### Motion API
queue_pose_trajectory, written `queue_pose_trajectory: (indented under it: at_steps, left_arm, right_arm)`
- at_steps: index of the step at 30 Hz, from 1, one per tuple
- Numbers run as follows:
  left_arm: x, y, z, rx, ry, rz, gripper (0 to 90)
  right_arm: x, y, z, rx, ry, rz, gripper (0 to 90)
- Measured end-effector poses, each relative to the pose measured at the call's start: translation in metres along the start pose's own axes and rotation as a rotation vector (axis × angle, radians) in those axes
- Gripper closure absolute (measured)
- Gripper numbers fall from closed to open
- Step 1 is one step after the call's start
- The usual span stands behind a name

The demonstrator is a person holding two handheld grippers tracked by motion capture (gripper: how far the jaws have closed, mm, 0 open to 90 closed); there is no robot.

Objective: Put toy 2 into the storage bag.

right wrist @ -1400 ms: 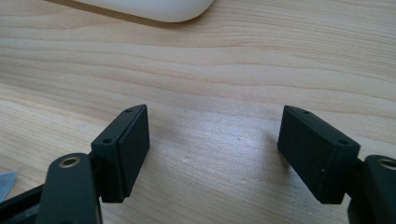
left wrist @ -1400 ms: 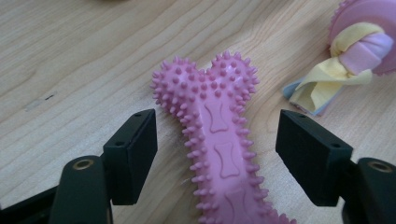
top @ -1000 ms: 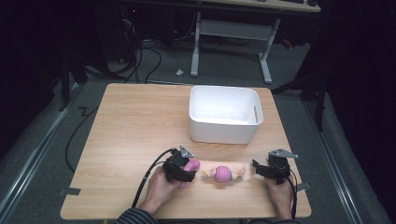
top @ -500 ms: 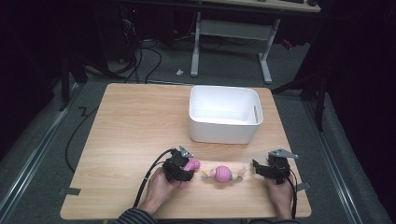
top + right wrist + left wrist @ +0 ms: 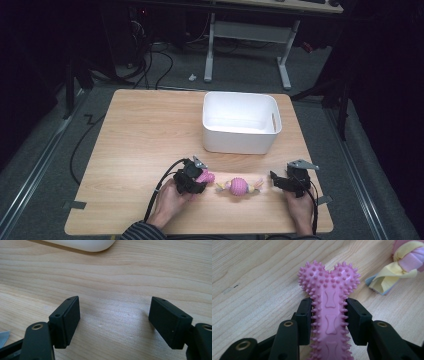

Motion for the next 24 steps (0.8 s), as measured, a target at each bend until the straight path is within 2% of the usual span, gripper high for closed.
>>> queue_pose_trajectory:
  at_steps: [10, 12, 13, 15, 19, 20, 21, 22, 24]
  left_arm:
    - [0.016, 0.000, 0.008, -0.021, 0.003, -0.033, 58.8]
    - [0.018, 0.001, 0.010, -0.012, 0.013, -0.045, 58.8]
    - [0.022, 0.002, 0.013, 0.010, 0.028, -0.078, 58.8]
    - [0.026, 0.001, 0.016, 0.013, 0.036, -0.089, 58.7]
    - [0.030, -0.003, 0.021, -0.001, 0.041, -0.074, 58.8]
    - [0.033, -0.005, 0.022, -0.018, 0.033, -0.061, 58.7]
    - [0.033, -0.005, 0.022, -0.018, 0.033, -0.061, 58.7]
    - [0.036, -0.006, 0.023, -0.038, 0.029, -0.038, 58.7]
    - [0.037, -0.006, 0.024, -0.037, 0.035, -0.040, 58.7]
  right_arm:
    - [0.000, 0.000, 0.000, 0.001, -0.001, 0.001, 25.5]
    - [0.000, 0.000, 0.000, 0.002, -0.002, 0.001, 25.5]
    - [0.000, 0.000, 0.000, 0.001, -0.002, 0.001, 25.5]
    - [0.000, 0.000, 0.000, 0.001, -0.002, 0.002, 25.5]
    - [0.000, 0.000, 0.000, 0.002, -0.002, 0.002, 25.5]
    - [0.000, 0.000, 0.000, 0.002, -0.002, 0.002, 25.5]
    - [0.000, 0.000, 0.000, 0.002, -0.002, 0.002, 25.5]
    - [0.000, 0.000, 0.000, 0.002, -0.002, 0.002, 25.5]
    - [0.000, 0.000, 0.000, 0.002, -0.002, 0.003, 25.5]
Point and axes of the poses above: each handheld gripper's, and its own axes: x roughly backward along the jaws, z roughly out of its top, y roughly to its right, the point moved 9 cm from there along -x, roughly forward along the jaws, and after that the axes turned 7 degrees about y, right-handed, at the moved point
